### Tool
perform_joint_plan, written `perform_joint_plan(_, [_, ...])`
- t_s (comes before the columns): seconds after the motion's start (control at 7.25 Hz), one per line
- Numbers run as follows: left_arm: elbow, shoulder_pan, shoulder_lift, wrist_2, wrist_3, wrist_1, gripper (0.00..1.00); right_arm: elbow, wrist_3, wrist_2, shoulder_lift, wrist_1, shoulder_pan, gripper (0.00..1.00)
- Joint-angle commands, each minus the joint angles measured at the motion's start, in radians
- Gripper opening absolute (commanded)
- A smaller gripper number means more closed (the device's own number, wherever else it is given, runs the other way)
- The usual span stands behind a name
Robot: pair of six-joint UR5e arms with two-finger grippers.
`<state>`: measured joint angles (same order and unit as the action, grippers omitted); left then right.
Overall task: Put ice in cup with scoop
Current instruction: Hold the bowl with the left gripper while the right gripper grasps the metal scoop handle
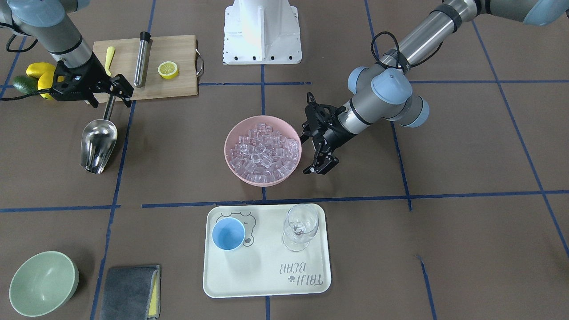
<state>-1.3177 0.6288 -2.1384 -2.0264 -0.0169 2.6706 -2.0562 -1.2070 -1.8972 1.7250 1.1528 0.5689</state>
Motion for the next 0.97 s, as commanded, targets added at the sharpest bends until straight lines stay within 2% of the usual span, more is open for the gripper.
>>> perform_joint_plan(0.0, [0.0,0.0,0.0,0.002,0.0,0.0,1.0,0.019,-0.011,0.027,0.007,0.002,-0.023,0.83])
perform_joint_plan(0.28, [0.0,0.0,0.0,0.003,0.0,0.0,1.0,0.019,-0.011,0.027,0.005,0.044,-0.026,0.63])
perform_joint_plan(0.41, [0.0,0.0,0.0,0.003,0.0,0.0,1.0,0.019,-0.009,0.021,0.007,0.053,-0.026,0.56])
perform_joint_plan(0.69, [0.0,0.0,-0.001,0.005,0.0,0.0,1.0,0.018,-0.011,0.018,0.008,0.056,-0.035,0.56])
perform_joint_plan(0.83, [0.0,0.0,-0.001,0.005,0.0,0.0,1.0,0.018,-0.011,0.018,0.008,0.062,-0.04,0.49])
